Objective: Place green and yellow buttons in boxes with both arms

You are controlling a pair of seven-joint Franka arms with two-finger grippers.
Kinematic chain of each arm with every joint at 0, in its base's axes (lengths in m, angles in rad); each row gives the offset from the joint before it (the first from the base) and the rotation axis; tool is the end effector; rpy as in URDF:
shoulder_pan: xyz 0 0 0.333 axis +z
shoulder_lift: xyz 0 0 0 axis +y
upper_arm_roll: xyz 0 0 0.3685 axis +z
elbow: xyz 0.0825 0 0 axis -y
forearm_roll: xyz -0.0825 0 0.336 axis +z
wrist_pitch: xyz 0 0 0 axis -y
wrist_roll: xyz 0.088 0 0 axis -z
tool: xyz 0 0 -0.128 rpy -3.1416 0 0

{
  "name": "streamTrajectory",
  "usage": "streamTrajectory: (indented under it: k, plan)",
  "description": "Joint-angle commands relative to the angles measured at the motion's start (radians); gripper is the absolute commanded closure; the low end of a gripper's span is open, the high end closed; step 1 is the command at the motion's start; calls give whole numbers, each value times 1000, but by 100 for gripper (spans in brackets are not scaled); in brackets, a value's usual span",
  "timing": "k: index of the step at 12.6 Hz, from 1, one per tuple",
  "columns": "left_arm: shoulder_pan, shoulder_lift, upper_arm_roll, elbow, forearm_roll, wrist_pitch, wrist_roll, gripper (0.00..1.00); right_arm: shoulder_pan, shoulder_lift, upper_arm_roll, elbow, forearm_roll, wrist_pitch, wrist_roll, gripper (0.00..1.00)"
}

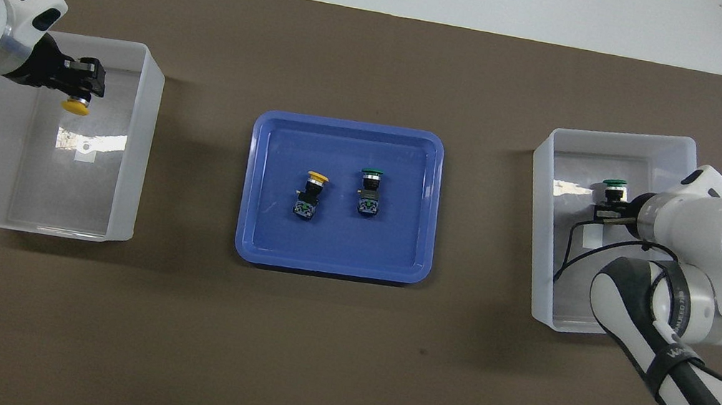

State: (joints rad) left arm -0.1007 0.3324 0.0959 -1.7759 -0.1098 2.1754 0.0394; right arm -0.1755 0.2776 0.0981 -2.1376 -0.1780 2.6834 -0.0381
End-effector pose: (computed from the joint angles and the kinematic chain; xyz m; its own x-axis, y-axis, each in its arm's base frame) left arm 0.6254 -0.0154 0.4324 0.9975 0.0109 0.0699 0.0067 -0.9982 0.0604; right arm 0.5820 -0.0443 0.3689 0.9598 0.1119 0.2573 0.0884 -0.9909 0.1012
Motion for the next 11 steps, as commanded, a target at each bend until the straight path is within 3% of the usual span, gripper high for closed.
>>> streamTrajectory:
  k: [1, 4, 8, 9, 11]
  plan:
    - [-7, 25, 10, -14, -16, 61, 26, 100, -6, -6, 11, 39, 14, -6, 23, 0]
    - [-8, 37, 10, -62, -16, 147, 27, 100, 2, -89, 14, 65, 15, -89, 27, 0]
    - [-10, 40, 10, -63, -16, 153, 25, 100, 62, -182, 17, 90, 20, -212, 27, 0]
    - [-8, 40, 10, -63, -16, 155, 25, 88, 70, -205, 17, 93, 20, -246, 30, 0]
    - [-5, 40, 10, -62, -14, 155, 25, 46, 71, -238, 18, 93, 63, -307, 69, 0]
